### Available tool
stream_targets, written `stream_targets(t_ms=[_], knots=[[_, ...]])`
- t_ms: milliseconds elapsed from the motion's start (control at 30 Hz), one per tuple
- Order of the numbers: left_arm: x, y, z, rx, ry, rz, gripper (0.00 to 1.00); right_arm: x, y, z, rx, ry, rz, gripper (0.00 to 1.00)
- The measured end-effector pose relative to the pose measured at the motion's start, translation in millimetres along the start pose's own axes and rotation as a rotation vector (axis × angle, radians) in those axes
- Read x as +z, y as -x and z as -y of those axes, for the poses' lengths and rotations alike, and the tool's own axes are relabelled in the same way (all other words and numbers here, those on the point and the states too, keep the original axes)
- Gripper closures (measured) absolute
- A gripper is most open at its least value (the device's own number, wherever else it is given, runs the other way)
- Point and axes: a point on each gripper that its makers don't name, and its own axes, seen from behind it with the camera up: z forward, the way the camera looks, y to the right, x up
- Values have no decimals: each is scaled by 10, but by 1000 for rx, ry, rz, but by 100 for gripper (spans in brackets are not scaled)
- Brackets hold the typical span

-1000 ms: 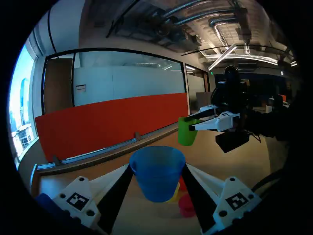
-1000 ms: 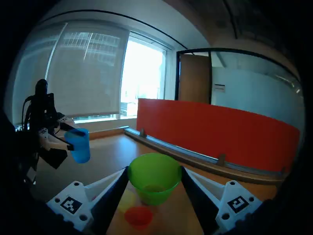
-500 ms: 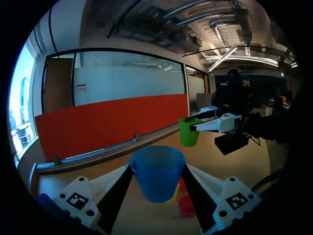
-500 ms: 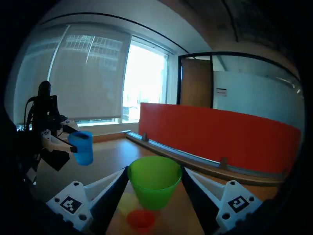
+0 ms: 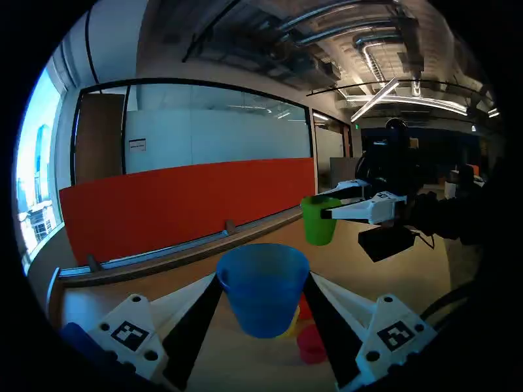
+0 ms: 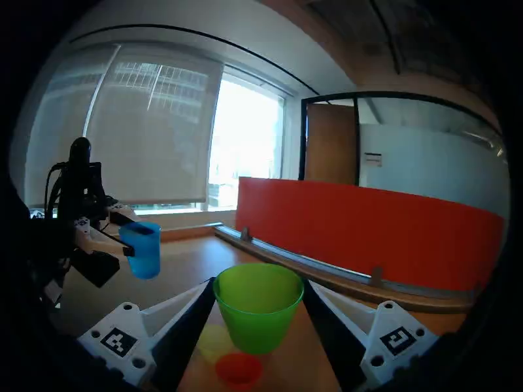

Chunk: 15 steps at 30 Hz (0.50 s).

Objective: Pour water

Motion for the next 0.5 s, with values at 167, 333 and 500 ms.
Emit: stream_targets(t_ms=[167, 333, 500], knots=[[8, 5, 11, -3, -1, -1, 15, -13, -32, 39, -11, -9, -10, 6], [4, 6, 23, -3, -1, -3, 15, -6, -46, 54, 1, -16, -13, 5], [2, 20, 37, -3, -4, -2, 15, 7, -33, 74, 14, -27, -11, 6]])
